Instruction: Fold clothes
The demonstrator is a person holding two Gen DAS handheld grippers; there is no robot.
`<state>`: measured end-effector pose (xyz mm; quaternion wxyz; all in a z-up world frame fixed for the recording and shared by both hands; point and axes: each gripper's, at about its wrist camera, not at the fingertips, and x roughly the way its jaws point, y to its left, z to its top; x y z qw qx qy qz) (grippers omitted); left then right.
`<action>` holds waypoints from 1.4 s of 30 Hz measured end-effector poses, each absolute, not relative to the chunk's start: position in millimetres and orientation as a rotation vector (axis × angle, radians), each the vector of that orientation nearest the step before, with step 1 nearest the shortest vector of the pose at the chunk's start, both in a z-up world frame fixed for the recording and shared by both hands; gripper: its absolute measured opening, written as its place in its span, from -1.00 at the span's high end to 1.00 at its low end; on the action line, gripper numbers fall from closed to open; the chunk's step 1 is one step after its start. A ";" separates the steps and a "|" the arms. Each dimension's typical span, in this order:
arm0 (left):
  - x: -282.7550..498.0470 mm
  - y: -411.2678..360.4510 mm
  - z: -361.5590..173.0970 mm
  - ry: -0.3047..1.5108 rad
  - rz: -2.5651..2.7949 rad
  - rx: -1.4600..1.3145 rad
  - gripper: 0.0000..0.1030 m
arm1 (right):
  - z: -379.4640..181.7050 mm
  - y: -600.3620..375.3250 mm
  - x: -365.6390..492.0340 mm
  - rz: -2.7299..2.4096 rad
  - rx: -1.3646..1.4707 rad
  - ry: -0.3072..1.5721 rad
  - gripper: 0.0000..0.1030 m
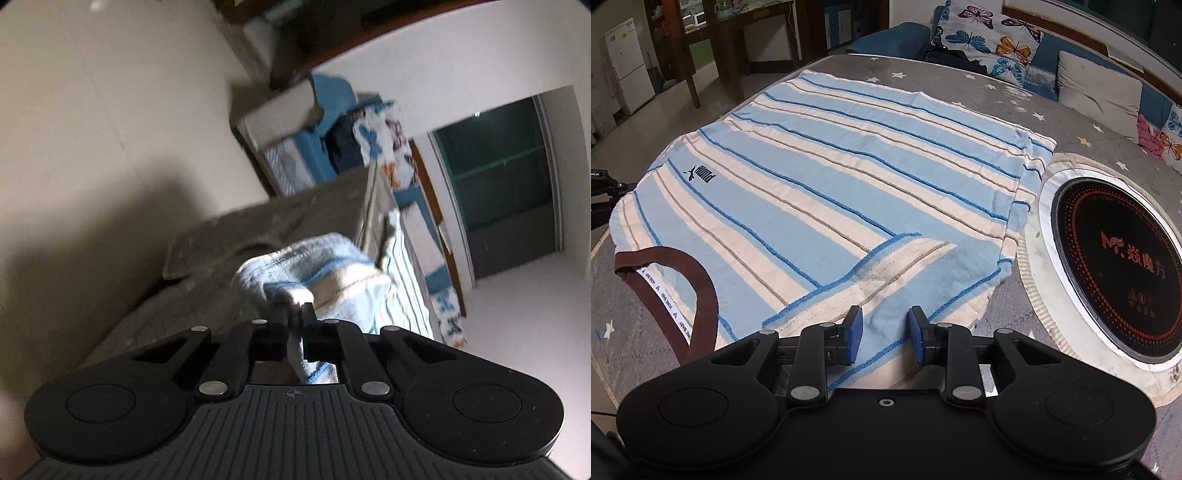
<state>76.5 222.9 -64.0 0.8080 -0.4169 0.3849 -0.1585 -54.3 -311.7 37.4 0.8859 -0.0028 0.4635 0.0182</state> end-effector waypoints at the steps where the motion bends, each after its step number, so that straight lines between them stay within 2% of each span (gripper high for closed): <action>1: 75.2 222.9 -59.5 0.801 -0.345 -0.883 0.90 | 37.4 -311.9 -54.4 0.039 -0.005 0.963 0.41; 5: 59.3 215.4 -19.6 0.658 -0.394 -0.774 0.92 | 37.5 -311.9 -55.1 0.040 -0.010 0.960 0.41; 12: 26.2 155.4 40.0 0.490 -0.628 -0.395 0.92 | 37.5 -312.9 -55.7 0.042 -0.004 0.955 0.41; 18: 15.2 79.4 34.5 0.606 -0.840 -0.042 0.91 | 38.1 -313.5 -56.5 0.046 0.001 0.952 0.39; 21: 15.4 61.5 26.2 0.661 -0.872 0.055 0.90 | 37.9 -313.5 -56.4 0.053 0.007 0.952 0.30; 23: 18.9 57.8 27.9 0.667 -0.908 0.076 0.86 | 37.4 -312.0 -55.5 0.055 0.002 0.953 0.27; 28: 25.9 65.8 41.0 0.622 -0.899 0.074 0.54 | 37.4 -313.9 -54.8 0.062 0.006 0.954 0.26; 34: 80.2 57.0 34.8 0.716 -0.747 0.016 0.54 | 37.0 -312.9 -54.5 0.061 0.006 0.949 0.24; 42: 114.5 29.8 13.3 0.788 -0.736 0.033 0.54 | 36.6 -314.5 -54.6 0.067 0.010 0.948 0.24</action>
